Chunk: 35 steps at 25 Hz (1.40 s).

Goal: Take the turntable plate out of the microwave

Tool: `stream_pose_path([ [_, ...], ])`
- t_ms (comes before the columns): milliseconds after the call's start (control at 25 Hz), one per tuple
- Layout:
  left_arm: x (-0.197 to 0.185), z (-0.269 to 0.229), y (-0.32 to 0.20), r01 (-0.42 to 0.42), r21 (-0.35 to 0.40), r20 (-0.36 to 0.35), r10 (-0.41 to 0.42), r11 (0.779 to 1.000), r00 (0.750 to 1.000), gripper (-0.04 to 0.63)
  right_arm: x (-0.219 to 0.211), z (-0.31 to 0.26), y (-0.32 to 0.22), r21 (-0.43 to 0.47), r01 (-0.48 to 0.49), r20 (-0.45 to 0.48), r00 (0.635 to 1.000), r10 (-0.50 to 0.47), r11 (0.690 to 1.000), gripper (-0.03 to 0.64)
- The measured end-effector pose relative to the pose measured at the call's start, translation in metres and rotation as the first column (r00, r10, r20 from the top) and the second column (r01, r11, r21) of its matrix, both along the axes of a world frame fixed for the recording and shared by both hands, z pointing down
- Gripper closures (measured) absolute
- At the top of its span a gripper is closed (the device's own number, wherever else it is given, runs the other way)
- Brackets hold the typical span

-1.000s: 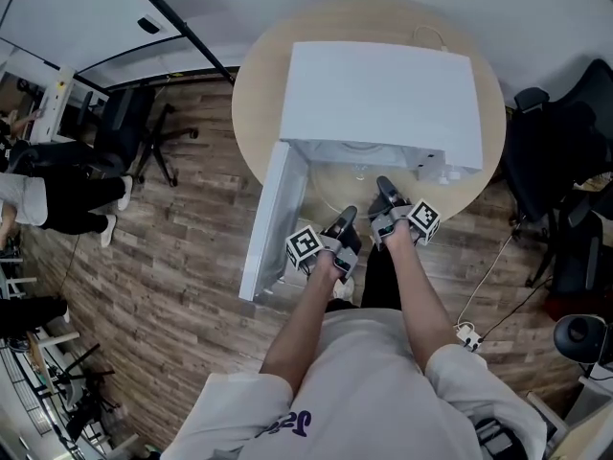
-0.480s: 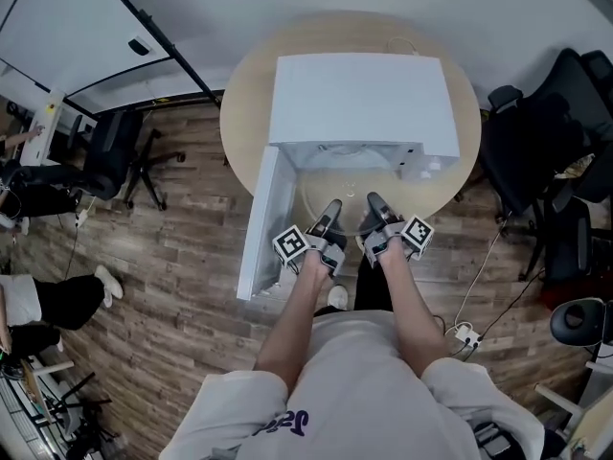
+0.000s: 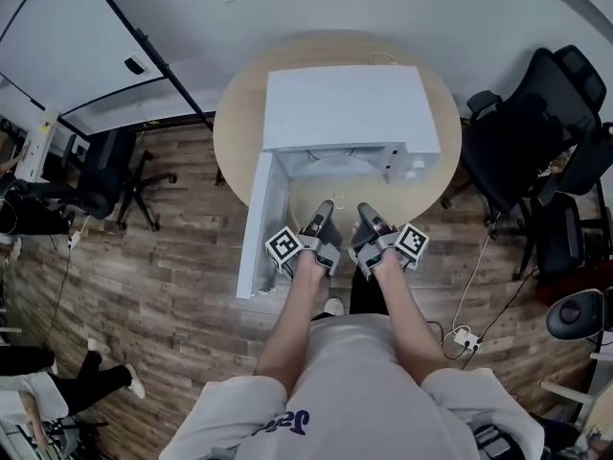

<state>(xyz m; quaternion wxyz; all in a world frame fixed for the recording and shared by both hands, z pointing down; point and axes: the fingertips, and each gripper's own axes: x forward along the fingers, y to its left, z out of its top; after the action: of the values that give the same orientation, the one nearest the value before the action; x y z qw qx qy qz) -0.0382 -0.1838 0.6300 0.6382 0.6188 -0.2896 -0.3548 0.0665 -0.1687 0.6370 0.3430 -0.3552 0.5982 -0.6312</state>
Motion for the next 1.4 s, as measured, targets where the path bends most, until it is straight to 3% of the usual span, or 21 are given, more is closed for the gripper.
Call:
stream_pose_path([
  [520,0.011,-0.068,0.012,-0.051,0.054,0.031,0.049,0.997,0.998,0.520,0.009,-0.066,0.015,0.064,-0.041,-0.025,0.999,0.042,0.997,0.584],
  [1200,0.005,-0.149,0.028,-0.025,0.093,0.012,0.024,0.995,1.000,0.522,0.003,-0.149,0.028,0.117,-0.021,-0.031,0.999,0.025,0.993,0.584],
  [1400,0.006,-0.167,0.031,-0.025,0.099,0.038,0.021,0.995,0.999,0.523,0.004,-0.166,0.031,0.119,-0.019,-0.041,0.999,0.024,0.993,0.584],
])
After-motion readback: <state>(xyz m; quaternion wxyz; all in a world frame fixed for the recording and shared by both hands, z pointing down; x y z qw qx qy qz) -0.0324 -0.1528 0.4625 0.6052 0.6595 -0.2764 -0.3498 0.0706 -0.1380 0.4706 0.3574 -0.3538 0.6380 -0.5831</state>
